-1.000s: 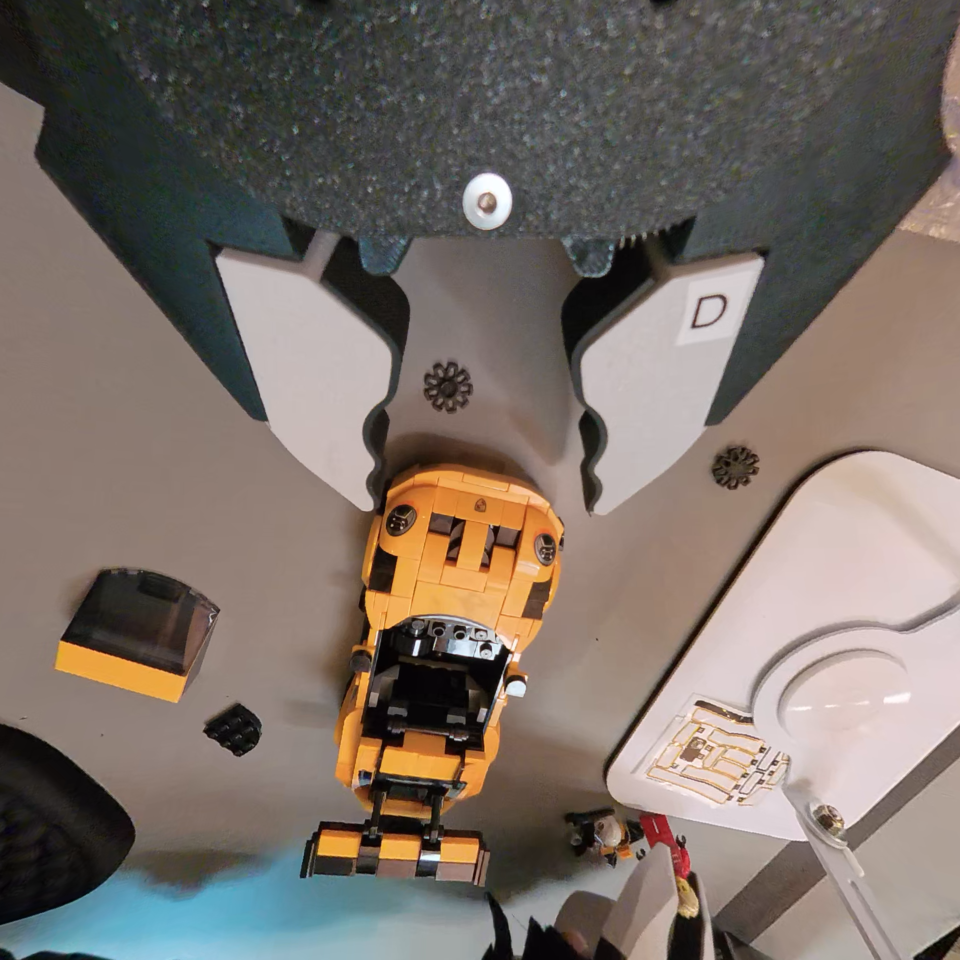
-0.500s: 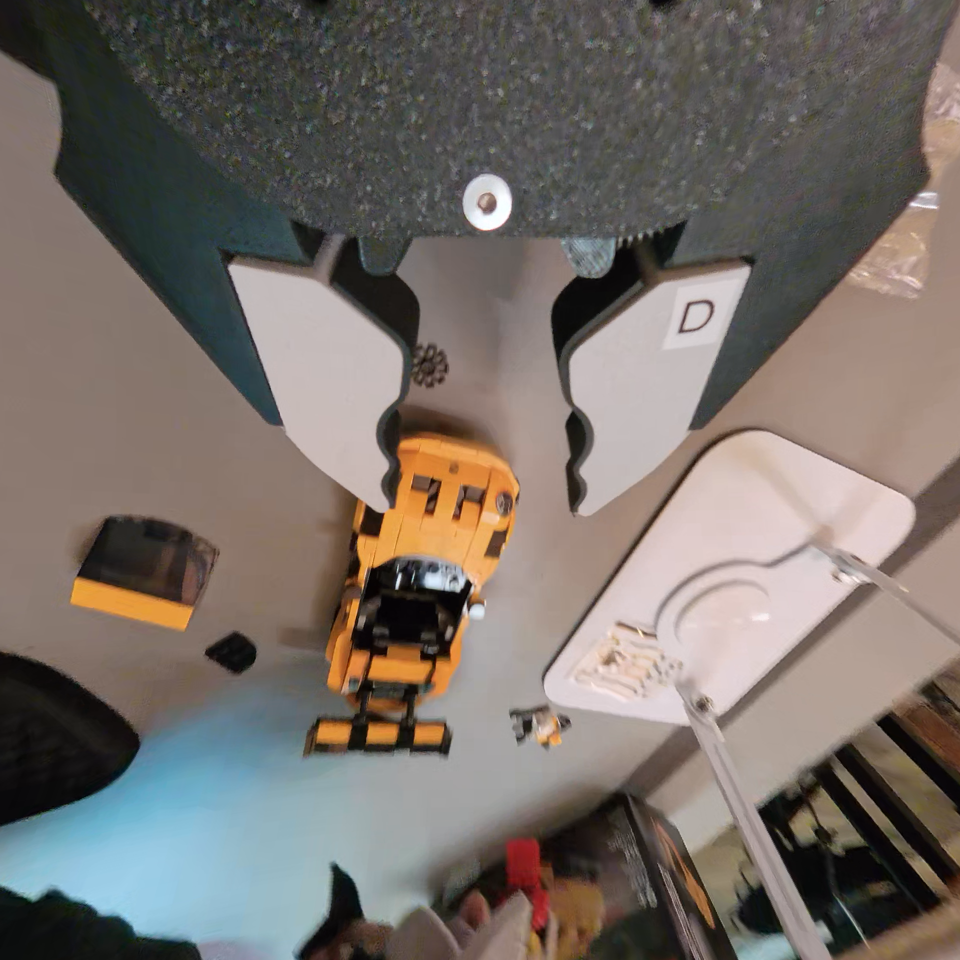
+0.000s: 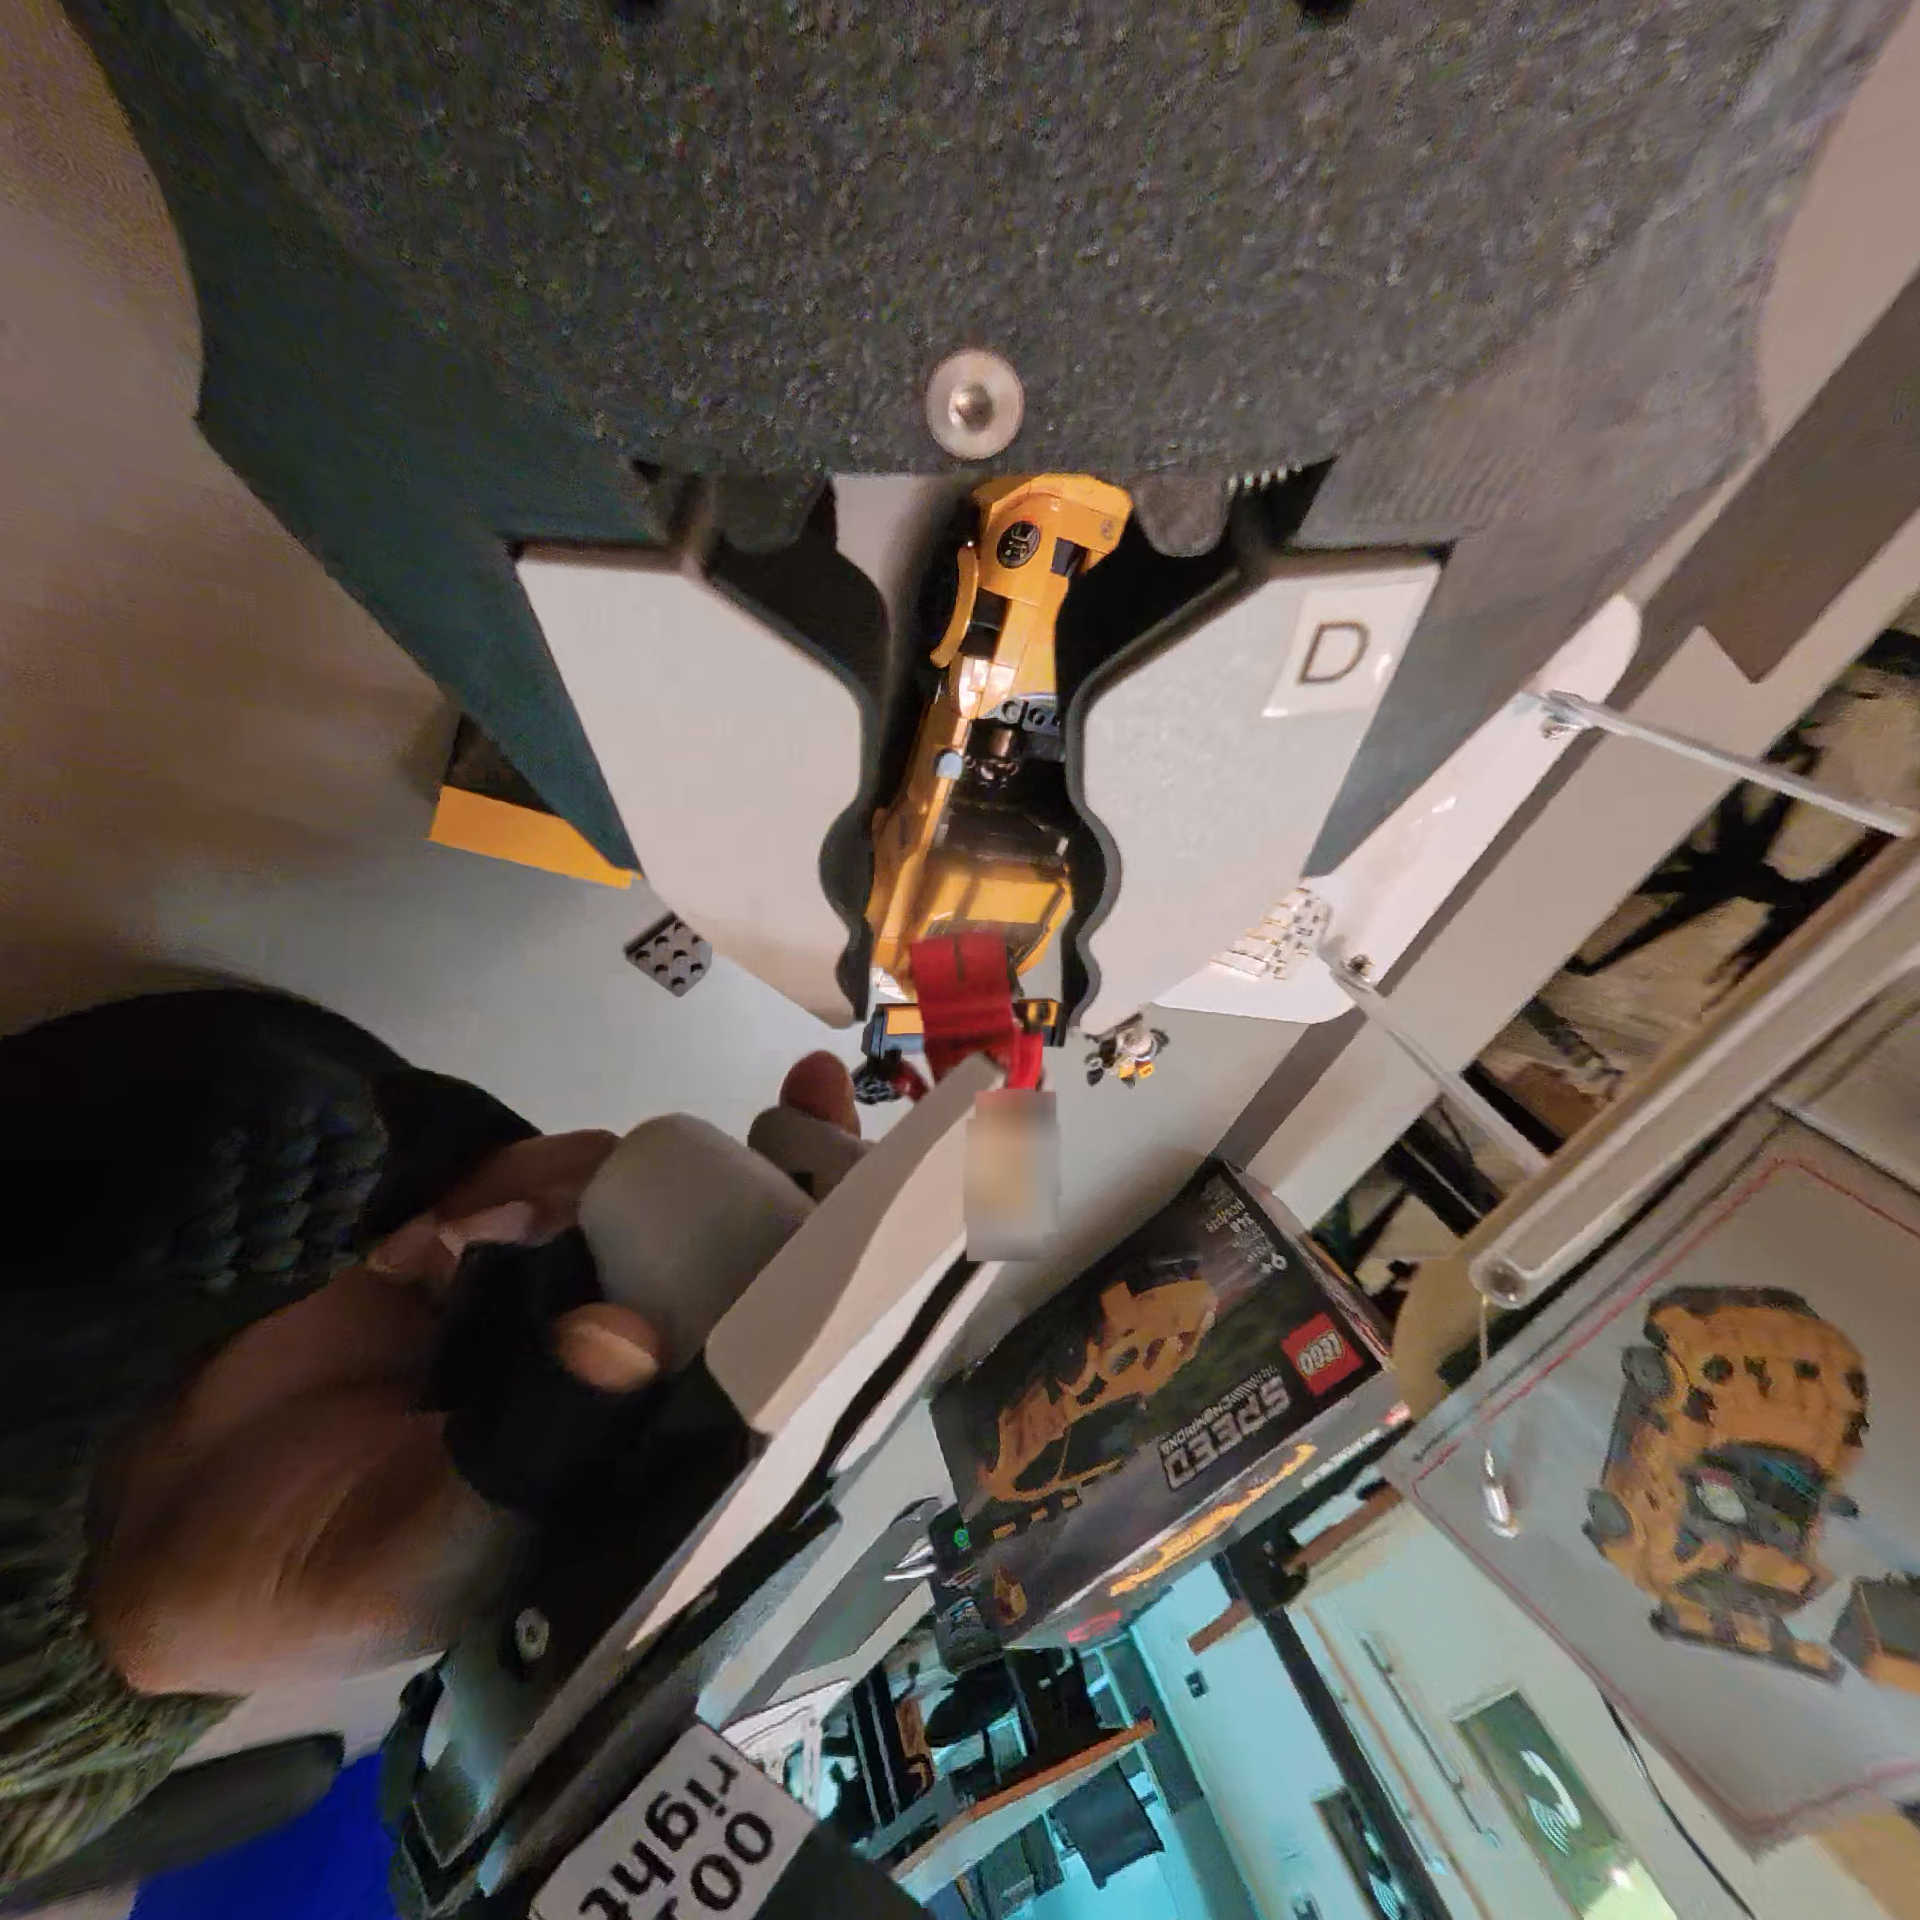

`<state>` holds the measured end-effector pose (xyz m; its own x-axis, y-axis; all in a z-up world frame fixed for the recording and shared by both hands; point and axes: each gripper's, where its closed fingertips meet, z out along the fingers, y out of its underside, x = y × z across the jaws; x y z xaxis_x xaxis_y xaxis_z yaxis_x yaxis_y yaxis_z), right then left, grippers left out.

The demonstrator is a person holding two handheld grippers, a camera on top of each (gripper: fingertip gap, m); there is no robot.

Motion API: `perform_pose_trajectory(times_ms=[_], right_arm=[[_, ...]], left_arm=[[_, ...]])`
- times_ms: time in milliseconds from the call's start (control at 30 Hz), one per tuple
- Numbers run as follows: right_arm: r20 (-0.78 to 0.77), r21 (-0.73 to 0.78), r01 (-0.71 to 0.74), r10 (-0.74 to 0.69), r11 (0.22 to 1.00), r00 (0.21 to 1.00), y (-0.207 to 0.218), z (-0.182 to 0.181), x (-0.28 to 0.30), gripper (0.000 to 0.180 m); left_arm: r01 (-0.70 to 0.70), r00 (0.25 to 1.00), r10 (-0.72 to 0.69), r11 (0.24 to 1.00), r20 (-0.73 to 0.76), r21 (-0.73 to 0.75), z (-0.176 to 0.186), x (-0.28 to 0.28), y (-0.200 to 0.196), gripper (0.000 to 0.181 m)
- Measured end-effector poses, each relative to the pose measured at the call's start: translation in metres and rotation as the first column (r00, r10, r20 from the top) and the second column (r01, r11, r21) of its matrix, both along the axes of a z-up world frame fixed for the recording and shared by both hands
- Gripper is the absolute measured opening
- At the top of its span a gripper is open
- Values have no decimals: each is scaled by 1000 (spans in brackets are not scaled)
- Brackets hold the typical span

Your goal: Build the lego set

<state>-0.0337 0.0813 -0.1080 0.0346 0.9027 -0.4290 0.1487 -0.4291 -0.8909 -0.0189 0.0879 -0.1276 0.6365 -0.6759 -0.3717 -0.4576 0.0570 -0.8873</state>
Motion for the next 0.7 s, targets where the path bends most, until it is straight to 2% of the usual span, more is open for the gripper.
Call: perform_pose_trajectory(times_ms=[67, 200, 300, 400, 700], right_arm=[[-8, 5, 17, -17, 1000, 1000, -3, -1, -2, 13], [-6, 39, 18, -18, 999, 1000, -3, -4, -3, 14], [0, 123, -9, 9, 992, 1000, 0, -6, 1, 23], [8, 195, -16, 15, 981, 1000, 7, -6, 11, 23], [-12, 94, -74, 76, 993, 997, 3, -19, 6, 12]], left_arm=[[-40, 998, 41, 999, -40, 36, 0, -2, -1, 25], [-50, 998, 52, 998, -38, 39, -1, -4, -3, 25], [-48, 998, 50, 998, -39, 38, -3, -7, -3, 24], [-56, 997, 57, 998, -46, 25, -8, -12, -1, 25], [-45, 995, 47, 999, -91, 18, -19, -10, -1, 24]])
